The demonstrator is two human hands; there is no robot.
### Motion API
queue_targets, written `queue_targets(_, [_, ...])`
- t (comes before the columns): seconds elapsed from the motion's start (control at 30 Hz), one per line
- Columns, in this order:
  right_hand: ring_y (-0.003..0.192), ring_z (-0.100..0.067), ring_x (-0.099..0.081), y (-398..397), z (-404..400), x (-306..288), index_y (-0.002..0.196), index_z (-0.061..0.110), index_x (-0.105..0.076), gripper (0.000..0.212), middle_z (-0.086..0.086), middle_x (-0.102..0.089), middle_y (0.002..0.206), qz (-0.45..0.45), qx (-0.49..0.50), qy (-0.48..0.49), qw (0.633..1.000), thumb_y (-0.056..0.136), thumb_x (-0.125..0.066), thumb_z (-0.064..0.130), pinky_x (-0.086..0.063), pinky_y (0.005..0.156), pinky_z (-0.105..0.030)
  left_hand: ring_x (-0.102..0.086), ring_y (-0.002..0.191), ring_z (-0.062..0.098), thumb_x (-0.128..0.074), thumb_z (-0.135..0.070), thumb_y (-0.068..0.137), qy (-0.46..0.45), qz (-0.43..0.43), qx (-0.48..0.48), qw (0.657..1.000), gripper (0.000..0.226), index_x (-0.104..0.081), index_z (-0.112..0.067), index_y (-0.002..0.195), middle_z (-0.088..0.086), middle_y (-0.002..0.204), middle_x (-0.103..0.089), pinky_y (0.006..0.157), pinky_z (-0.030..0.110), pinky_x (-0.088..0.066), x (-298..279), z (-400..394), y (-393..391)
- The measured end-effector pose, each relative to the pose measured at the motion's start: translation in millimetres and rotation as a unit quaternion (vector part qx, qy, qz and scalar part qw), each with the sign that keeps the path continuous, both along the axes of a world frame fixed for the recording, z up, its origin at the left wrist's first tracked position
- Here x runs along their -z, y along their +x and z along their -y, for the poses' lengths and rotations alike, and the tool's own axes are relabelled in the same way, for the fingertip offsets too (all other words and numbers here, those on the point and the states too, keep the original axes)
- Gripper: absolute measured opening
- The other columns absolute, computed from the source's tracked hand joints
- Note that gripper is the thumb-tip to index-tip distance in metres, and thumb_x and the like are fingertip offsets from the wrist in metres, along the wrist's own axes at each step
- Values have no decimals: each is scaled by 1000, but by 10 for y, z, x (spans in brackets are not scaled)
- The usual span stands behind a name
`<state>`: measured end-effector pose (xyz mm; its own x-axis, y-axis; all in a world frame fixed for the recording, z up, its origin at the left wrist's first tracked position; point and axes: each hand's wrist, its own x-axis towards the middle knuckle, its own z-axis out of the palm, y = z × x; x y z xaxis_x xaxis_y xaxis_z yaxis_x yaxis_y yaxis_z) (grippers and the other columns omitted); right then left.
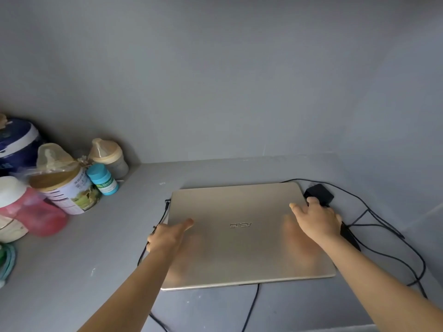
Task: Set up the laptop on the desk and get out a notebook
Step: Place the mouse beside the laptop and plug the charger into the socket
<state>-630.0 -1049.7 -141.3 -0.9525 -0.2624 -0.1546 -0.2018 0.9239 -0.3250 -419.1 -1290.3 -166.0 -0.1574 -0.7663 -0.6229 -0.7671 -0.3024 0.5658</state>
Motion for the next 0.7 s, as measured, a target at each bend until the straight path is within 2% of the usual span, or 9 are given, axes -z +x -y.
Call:
queue_targets(0.07, [117, -34, -52, -24, 27, 10, 127, 8, -45, 54, -16, -66, 111, 9, 5, 10, 1000, 93, -38, 49, -28, 100, -40, -65, 95, 38, -70, -69, 23, 25, -28, -17, 999, 107, -61, -11, 113, 16, 108, -65, 88, 49, -54, 119, 97, 22])
queue_targets(0.17, [110, -34, -55, -57, 78, 45, 122, 8, -44, 49, -16, -67, 102, 20, 15, 14, 1000, 92, -38, 46, -27, 98, -42, -70, 83, 40, -77, -59, 26, 50, -75, -27, 996, 89, -64, -10, 100, 18, 93, -71, 81, 52, -57, 92, 94, 33])
queue_targets(0.27, [112, -36, -53, -60, 140, 70, 116, 7, -45, 45, -18, -65, 107, 36, 29, 11, 999, 91, -40, 45, -26, 100, -45, -71, 79, 39, -78, -50, 36, 58, -104, -48, 992, 70, -59, -10, 90, 20, 91, -70, 80, 55, -57, -96, 3, 14])
queue_targets(0.4, [121, -39, -43, -28, 228, 90, 115, 7, -46, 48, -22, -56, 124, 67, 61, 6, 996, 90, -43, 48, -25, 103, -46, -71, 79, 39, -80, -53, 27, 72, -112, -68, 989, 86, -59, -10, 98, 20, 95, -69, 77, 56, -57, -29, 43, -20])
queue_targets(0.5, [122, -39, -39, -28, 269, 75, 116, 7, -44, 49, -22, -53, 126, 82, 85, -11, 993, 90, -44, 48, -26, 102, -47, -70, 85, 39, -83, -56, 19, 82, -114, -86, 986, 86, -55, -18, 92, 18, 102, -65, 77, 55, -57, 240, 179, -35])
queue_targets(0.57, [122, -40, -37, -30, 287, 60, 117, 7, -43, 49, -23, -52, 127, 90, 100, -30, 990, 90, -45, 48, -27, 101, -48, -69, 86, 39, -84, -61, 9, 84, -107, -89, 987, 98, -57, -19, 93, 17, 104, -66, 77, 55, -56, 408, 263, -21])
queue_targets(0.63, [123, -40, -35, -25, 314, 49, 121, 6, -41, 52, -23, -50, 129, 95, 109, -50, 988, 90, -46, 48, -29, 99, -50, -69, 88, 39, -82, -65, 8, 82, -107, -95, 986, 97, -58, -22, 93, 16, 103, -67, 78, 54, -56, 593, 348, 4])
queue_targets(0.7, [125, -40, -32, -6, 360, 35, 125, 5, -39, 55, -24, -47, 131, 100, 114, -74, 986, 90, -47, 47, -33, 97, -50, -67, 92, 38, -80, -67, 11, 72, -98, -101, 987, 98, -54, -22, 94, 15, 102, -66, 80, 54, -55, 511, 339, 26])
